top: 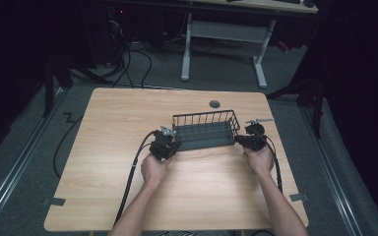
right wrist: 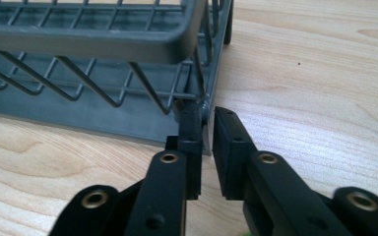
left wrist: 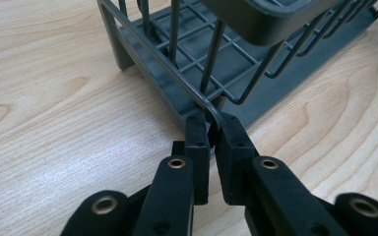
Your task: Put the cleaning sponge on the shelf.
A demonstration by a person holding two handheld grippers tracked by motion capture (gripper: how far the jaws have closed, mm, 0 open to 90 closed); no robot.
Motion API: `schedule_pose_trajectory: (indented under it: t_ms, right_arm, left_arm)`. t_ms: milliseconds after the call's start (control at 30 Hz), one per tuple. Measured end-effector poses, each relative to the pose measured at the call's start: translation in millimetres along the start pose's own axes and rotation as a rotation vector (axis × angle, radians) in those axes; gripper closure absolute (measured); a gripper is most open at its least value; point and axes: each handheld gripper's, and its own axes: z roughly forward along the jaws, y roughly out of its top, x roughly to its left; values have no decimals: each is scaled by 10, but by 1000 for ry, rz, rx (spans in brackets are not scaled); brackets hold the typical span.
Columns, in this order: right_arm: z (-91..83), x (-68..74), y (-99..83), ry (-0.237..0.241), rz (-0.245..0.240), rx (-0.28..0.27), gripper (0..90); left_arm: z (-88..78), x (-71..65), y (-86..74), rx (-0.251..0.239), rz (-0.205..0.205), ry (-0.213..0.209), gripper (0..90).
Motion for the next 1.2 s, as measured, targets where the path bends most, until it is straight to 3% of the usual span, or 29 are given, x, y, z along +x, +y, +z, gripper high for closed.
schedule_pose_trajectory:
  t_ms: [200, 333, 633, 867, 1000, 1100, 1200]
  right_arm:
    - [-52, -35, -1, 39, 34, -7, 619]
    - [-130, -28, -18, 23, 24, -15, 519]
    - [-254, -20, -26, 32, 11, -48, 472]
    - [-371, 5, -92, 30, 1, -79, 440]
    - [-418, 1, -166, 18, -1, -76, 410]
    - [-493, -15, -232, 18, -4, -108, 407]
    - [-564, -58, -272, 23, -2, -68, 417]
  left_arm:
    - [-81, -13, 4, -13, 20, 28, 591]
    - [-162, -5, -35, -36, 21, 37, 483]
    - [-357, 68, -175, -49, 19, 40, 440]
    - [-552, 104, -422, -66, 9, 56, 429]
    - [-665, 146, -611, -69, -7, 82, 422]
    - [-744, 182, -747, -71, -13, 118, 418]
    - [-795, 215, -869, -62, -11, 153, 415]
